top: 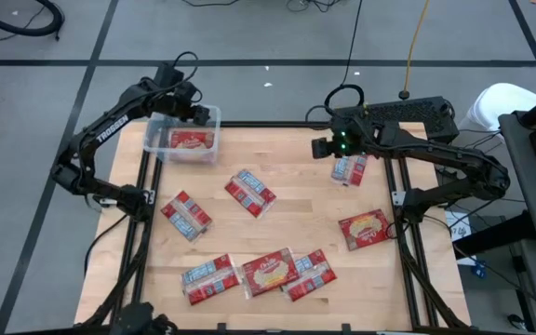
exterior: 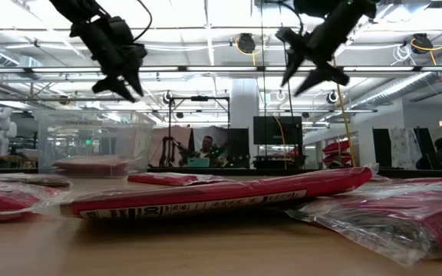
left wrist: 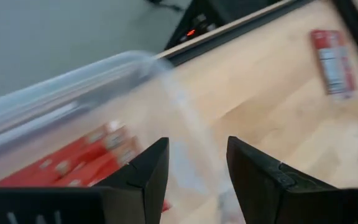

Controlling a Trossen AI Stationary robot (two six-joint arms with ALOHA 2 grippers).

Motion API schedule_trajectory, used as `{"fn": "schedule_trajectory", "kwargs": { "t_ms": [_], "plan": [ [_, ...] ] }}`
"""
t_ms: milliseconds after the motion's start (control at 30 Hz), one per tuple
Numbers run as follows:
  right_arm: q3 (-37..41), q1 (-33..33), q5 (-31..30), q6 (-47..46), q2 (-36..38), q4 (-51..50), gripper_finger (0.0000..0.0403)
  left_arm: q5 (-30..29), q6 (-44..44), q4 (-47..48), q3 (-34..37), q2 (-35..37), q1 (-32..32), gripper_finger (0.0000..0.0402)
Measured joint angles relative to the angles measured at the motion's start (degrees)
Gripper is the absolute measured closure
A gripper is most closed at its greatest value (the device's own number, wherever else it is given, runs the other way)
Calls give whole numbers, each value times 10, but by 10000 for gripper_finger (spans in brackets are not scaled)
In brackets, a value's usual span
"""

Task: Sort popcorn bags into baskets
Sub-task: Put the popcorn pack into the transparent bin

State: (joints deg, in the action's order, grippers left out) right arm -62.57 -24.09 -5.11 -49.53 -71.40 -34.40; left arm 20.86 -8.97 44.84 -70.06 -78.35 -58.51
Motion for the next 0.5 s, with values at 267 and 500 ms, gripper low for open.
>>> {"fn": "schedule_trajectory", "kwargs": {
  "t_ms": [267,500],
  "plan": [
    [0,-23,48,-47,0,-160,189,2,-2,-57,0,0,65,236],
    [0,2,63,168,0,-233,135,2,1,-82,0,0,106,236]
  ]
}}
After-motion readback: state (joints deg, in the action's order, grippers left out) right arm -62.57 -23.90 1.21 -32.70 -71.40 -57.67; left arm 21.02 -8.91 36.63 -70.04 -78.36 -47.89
